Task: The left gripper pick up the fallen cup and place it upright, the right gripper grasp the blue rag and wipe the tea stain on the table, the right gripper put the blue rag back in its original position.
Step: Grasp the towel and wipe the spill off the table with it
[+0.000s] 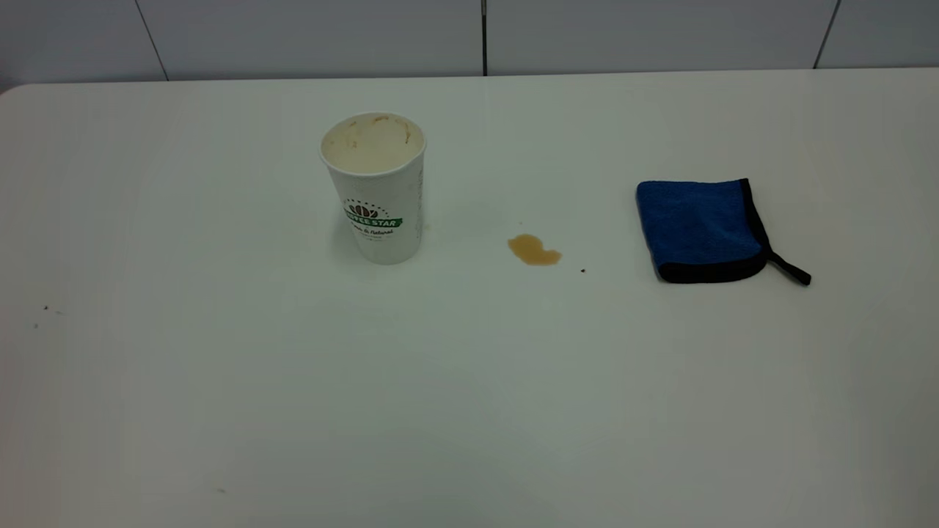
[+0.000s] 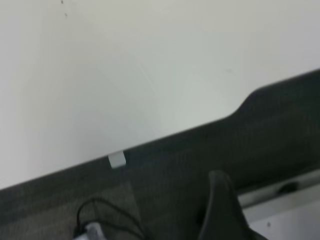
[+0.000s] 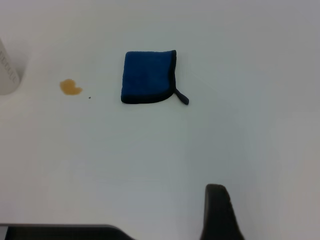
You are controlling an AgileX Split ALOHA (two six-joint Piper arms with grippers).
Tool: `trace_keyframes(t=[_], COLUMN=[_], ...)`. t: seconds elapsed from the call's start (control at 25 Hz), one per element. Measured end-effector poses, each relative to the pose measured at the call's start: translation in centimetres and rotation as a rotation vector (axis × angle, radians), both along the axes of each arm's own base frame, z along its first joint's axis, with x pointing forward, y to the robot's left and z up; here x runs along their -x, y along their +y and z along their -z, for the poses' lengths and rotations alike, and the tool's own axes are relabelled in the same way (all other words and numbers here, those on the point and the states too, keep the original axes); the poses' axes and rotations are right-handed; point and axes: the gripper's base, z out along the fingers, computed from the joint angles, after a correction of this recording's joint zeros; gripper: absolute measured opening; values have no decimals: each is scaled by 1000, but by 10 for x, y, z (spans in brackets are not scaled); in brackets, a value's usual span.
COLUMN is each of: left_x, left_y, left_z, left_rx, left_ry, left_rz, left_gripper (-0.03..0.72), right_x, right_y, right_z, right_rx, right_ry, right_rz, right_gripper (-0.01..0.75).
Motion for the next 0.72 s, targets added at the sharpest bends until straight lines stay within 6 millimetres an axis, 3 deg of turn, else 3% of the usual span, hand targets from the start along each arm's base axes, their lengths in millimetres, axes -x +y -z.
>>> trace_keyframes(t=[0.36, 0.72], left_x=[42, 46], left_y=[11, 10], left_z=[0, 1], left_rx=[61, 57], left_ry=[-268, -284], left_rz=[-185, -238], left_gripper=[507, 507], right_x=[0, 0], right_y=[0, 0], right_z=[0, 0], right_rx=[-1, -1], right_ry=[0, 0], right_rz=[0, 0], right_gripper=[532, 532])
